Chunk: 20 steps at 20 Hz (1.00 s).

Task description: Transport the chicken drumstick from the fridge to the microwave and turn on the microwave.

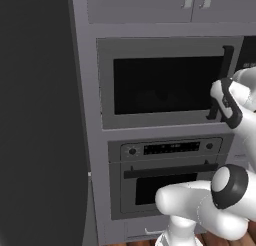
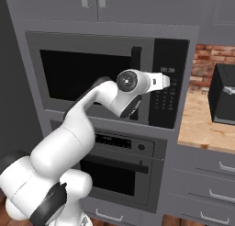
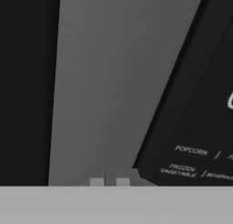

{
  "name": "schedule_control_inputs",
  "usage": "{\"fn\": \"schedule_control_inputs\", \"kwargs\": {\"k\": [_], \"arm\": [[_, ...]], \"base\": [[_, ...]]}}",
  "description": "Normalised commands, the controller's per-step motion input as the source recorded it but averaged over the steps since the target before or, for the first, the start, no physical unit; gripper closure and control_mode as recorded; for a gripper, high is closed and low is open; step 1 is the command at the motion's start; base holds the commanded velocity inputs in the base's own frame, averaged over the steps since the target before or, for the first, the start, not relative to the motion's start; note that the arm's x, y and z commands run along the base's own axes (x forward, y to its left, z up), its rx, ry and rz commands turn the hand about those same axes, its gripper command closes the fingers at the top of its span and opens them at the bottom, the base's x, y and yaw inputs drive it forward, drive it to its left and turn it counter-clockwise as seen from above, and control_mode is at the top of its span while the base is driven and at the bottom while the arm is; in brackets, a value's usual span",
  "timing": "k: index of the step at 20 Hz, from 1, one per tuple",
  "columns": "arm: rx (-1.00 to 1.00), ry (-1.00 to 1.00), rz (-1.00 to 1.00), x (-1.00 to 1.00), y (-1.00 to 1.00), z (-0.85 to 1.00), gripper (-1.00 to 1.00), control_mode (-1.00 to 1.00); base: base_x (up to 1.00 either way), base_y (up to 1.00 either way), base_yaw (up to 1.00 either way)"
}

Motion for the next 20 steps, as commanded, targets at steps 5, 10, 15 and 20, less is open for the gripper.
{"fn": "schedule_control_inputs", "kwargs": {"k": [5,10,15,20], "arm": [[0.0,0.0,-0.04,0.09,0.0,-0.18,1.0,-1.0],[0.0,0.0,0.0,-0.01,0.0,-0.01,1.0,-1.0],[0.0,-0.01,0.0,0.0,0.0,0.0,1.0,-1.0],[0.0,-0.01,0.0,-0.01,-0.04,0.0,1.0,-1.0]], "base": [[0.0,0.0,0.0],[0.0,0.0,0.0],[0.0,0.0,0.0],[0.0,0.0,0.0]]}}
